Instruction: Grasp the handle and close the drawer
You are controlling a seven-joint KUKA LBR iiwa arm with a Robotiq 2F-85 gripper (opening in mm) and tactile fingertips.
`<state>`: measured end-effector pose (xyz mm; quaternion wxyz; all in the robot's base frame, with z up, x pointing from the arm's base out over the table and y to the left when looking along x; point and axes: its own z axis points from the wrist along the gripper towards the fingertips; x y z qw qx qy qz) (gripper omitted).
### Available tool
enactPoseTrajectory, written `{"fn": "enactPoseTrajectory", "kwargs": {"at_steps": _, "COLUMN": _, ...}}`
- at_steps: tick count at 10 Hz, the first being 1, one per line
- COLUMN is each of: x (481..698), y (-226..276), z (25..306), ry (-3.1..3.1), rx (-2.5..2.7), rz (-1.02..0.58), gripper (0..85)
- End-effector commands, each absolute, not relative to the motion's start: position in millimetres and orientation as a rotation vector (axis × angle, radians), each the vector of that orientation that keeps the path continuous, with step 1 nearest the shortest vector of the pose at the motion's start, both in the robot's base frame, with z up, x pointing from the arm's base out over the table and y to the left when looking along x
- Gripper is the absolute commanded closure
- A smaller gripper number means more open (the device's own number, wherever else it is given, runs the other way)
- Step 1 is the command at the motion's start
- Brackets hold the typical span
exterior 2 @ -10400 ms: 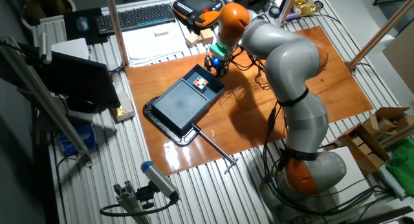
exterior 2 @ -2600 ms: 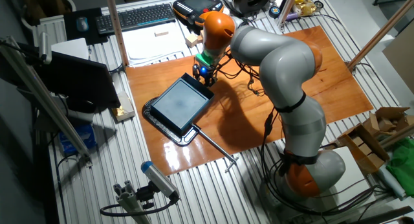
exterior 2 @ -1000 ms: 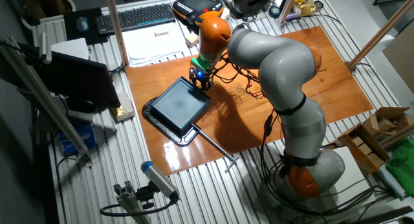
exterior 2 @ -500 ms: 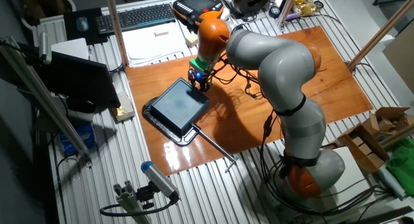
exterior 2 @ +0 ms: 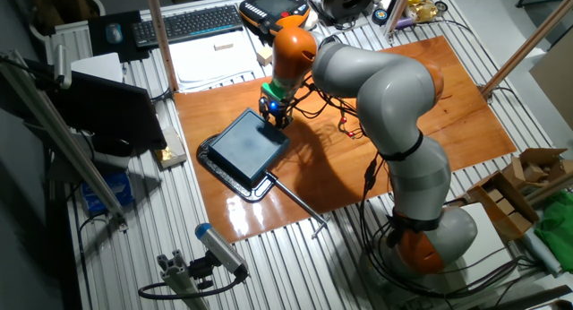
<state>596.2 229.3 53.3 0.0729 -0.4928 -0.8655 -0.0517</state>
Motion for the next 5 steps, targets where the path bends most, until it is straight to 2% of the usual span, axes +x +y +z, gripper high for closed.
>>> {"fn": "enactPoseTrajectory", "kwargs": {"at_steps": 1, "x": 596.4, "y": 229.2, "z": 52.9, "ry": -2.604, "rx": -1.471, "rz": -0.155, "gripper": 83.0}}
{"fn": "enactPoseTrajectory", "kwargs": {"at_steps": 2, "x": 596.6, "y": 229.0, "z": 52.5, "ry": -2.607, "rx": -1.467, "rz": -0.155, "gripper": 83.0}}
{"fn": "enactPoseTrajectory", "kwargs": {"at_steps": 5, "x": 597.0, "y": 228.7, "z": 52.2, "ry": -2.602, "rx": -1.487, "rz": -0.163, "gripper": 52.7}}
